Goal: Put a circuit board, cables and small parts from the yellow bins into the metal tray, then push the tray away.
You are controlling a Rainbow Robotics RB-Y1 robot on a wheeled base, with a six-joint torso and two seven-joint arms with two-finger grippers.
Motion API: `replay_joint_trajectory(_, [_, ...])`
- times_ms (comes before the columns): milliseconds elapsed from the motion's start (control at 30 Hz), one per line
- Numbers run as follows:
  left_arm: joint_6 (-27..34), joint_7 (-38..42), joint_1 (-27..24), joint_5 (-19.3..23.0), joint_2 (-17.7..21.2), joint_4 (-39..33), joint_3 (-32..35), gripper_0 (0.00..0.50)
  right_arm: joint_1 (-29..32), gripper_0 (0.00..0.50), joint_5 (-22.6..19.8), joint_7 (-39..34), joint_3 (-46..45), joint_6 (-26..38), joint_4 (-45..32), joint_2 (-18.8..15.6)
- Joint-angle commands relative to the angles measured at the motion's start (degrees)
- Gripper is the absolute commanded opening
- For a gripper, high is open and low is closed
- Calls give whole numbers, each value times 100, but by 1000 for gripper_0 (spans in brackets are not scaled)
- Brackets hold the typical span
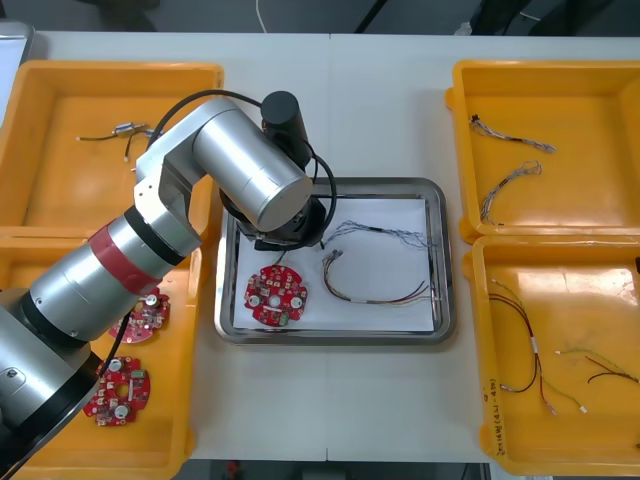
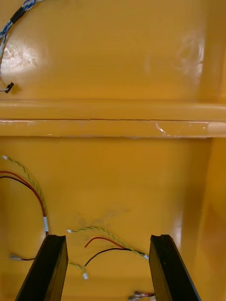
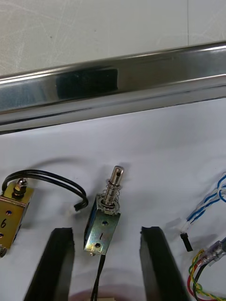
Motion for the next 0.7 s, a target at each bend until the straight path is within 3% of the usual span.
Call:
replay_joint_trajectory(33, [-62, 408, 36, -69, -163, -60, -76, 500, 123, 500, -59, -253, -175, 17, -267, -112])
replay_joint_trajectory(367, [-9, 434, 45, -69, -163, -148, 64, 500, 141, 500, 12, -289, -166, 17, -276, -103])
replay_joint_trajectory(700, [966, 373, 45, -104, -58, -825, 636, 500, 141, 500, -6, -350, -149, 17, -285, -112])
